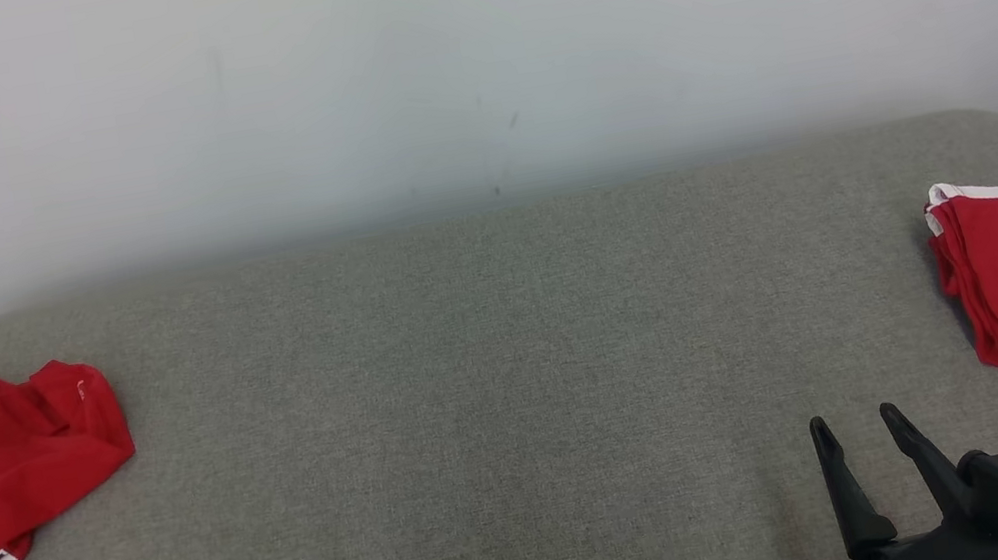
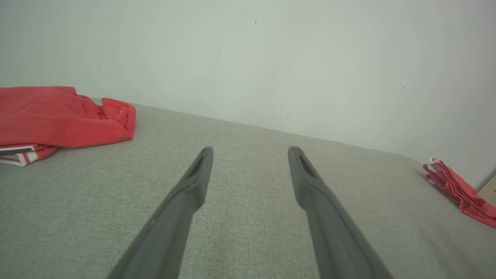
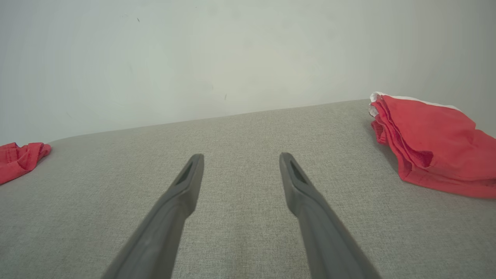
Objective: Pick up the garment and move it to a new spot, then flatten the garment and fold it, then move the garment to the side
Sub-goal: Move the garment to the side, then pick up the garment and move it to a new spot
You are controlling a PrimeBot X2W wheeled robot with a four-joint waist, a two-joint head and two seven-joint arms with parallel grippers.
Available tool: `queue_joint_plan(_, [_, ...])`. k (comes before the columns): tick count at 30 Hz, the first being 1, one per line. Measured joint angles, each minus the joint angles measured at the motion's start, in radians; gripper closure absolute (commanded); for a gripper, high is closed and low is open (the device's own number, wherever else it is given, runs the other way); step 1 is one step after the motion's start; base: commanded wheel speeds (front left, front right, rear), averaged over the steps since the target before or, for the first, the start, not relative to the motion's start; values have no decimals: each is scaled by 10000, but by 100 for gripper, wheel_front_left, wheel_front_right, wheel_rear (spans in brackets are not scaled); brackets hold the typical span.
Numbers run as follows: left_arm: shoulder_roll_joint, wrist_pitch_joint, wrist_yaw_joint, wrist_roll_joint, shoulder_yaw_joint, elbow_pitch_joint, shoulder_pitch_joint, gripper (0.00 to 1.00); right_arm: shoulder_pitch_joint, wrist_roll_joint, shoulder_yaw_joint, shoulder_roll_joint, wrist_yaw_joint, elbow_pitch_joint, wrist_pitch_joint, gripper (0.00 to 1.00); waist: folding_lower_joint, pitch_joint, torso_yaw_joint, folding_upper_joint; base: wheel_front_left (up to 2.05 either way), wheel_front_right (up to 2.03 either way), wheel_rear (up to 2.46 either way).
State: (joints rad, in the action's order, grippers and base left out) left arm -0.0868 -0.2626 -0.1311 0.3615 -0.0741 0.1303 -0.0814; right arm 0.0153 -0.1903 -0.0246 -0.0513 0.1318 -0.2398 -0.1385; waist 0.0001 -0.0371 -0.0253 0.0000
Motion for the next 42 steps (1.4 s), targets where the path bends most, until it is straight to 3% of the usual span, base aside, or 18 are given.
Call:
queue_joint_plan(25, [-38,0,0,-203,161,75,17,0,-5,-13,58,4,0,-136,-31,0,0,131,408,0,0,0,0])
queue_joint_plan(33, [-174,0,-2,-449,265,146,44,0,-187,0,40,0,0,-251,-42,0,0,162,1252,0,0,0,0])
queue_joint_plan(42, [-274,0,-2,-451,477,188,-137,0,-203,-17,-138,6,0,-387,-84,0,0,38,2720,0,0,0,0])
